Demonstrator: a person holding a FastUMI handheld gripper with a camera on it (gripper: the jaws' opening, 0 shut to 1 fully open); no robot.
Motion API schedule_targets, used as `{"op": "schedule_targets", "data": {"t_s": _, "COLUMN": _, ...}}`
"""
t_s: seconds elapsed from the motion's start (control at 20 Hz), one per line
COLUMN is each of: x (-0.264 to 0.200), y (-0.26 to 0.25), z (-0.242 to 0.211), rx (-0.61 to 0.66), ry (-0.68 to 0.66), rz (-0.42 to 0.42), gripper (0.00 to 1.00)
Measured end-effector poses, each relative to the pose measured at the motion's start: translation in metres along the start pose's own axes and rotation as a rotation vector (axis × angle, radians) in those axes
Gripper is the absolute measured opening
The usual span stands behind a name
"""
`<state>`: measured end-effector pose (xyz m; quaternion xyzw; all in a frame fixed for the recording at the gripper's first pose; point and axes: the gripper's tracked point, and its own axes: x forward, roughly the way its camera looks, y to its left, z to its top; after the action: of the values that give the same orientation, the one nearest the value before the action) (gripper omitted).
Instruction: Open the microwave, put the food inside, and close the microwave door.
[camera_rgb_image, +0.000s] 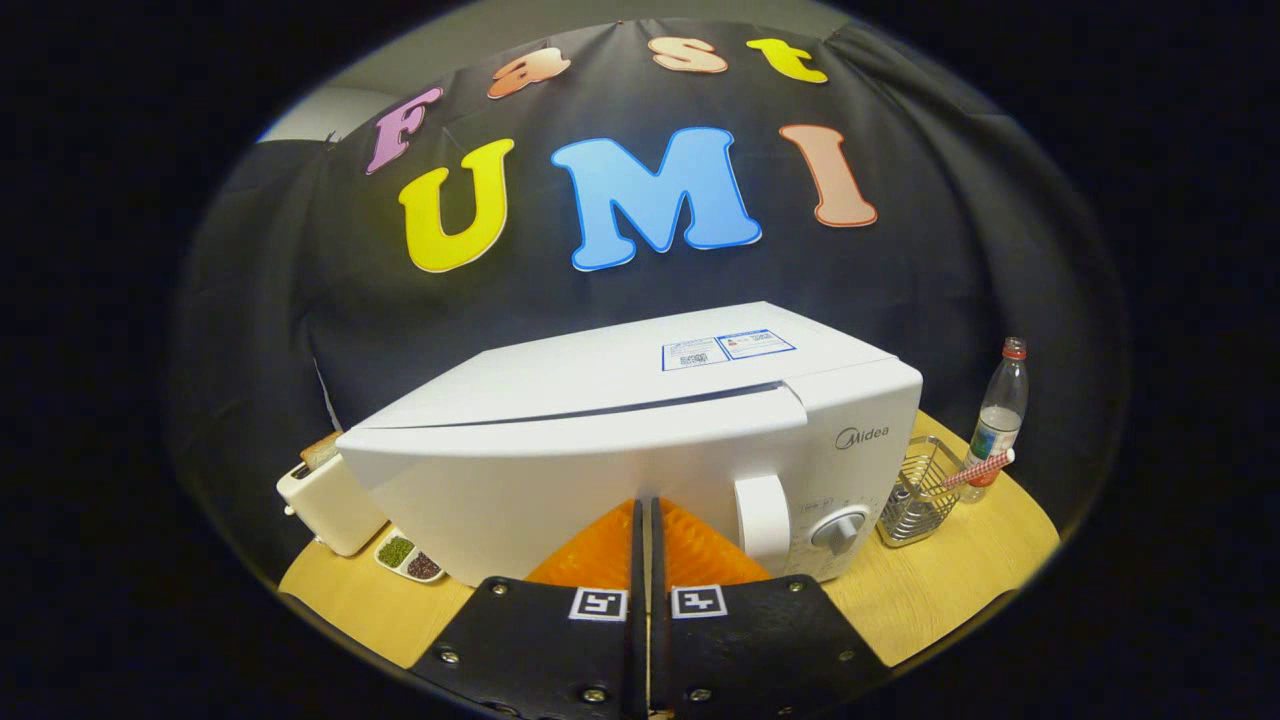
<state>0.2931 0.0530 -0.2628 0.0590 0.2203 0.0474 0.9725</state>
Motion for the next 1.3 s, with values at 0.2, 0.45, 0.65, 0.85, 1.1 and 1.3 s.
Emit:
{"op": "schedule_targets", "data": {"t_s": 0.2, "x": 0.012, "y": -0.006, "z": 0.003, "rx": 0.030, "ry": 0.000, "rz": -0.011, "gripper": 0.02}}
{"op": "schedule_targets", "data": {"t_s": 0.45, "x": -0.011, "y": 0.002, "z": 0.009, "rx": 0.029, "ry": -0.003, "rz": -0.023, "gripper": 0.04}}
{"op": "schedule_targets", "data": {"t_s": 0.65, "x": -0.045, "y": 0.008, "z": 0.026, "rx": -0.024, "ry": -0.055, "rz": -0.027, "gripper": 0.04}}
{"op": "schedule_targets", "data": {"t_s": 0.85, "x": -0.085, "y": 0.021, "z": 0.040, "rx": -0.064, "ry": -0.101, "rz": -0.022, "gripper": 0.04}}
{"op": "schedule_targets", "data": {"t_s": 1.1, "x": -0.137, "y": 0.036, "z": 0.054, "rx": -0.081, "ry": -0.158, "rz": -0.021, "gripper": 0.04}}
{"op": "schedule_targets", "data": {"t_s": 1.3, "x": -0.181, "y": 0.042, "z": 0.051, "rx": -0.087, "ry": -0.196, "rz": -0.028, "gripper": 0.04}}
